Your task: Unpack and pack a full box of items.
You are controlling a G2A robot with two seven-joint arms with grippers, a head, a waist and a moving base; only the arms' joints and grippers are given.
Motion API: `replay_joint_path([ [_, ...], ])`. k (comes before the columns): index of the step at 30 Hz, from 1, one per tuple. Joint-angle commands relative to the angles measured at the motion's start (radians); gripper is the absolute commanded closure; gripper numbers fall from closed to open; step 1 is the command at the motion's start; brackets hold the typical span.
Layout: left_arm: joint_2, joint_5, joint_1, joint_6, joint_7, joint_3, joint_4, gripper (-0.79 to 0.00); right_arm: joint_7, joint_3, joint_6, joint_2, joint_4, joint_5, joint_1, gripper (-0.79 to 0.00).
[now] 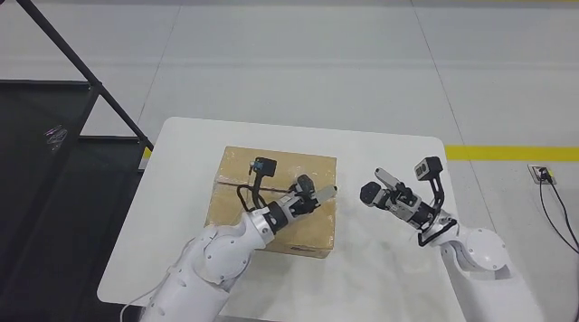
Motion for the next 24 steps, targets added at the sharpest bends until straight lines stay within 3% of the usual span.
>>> replay_joint_path([
  [1, -0.003, 0.002, -0.003, 0.001, -0.001, 0.006, 0.004, -0.785, 0.002, 0.008, -0.004, 0.002, -0.001, 0.004, -0.006, -0.785],
  [24, -0.044, 0.017, -0.037, 0.002, 0.014, 0.071, 0.049, -0.785, 0.012, 0.057, -0.035, 0.019, -0.004, 0.046, -0.057, -0.785],
])
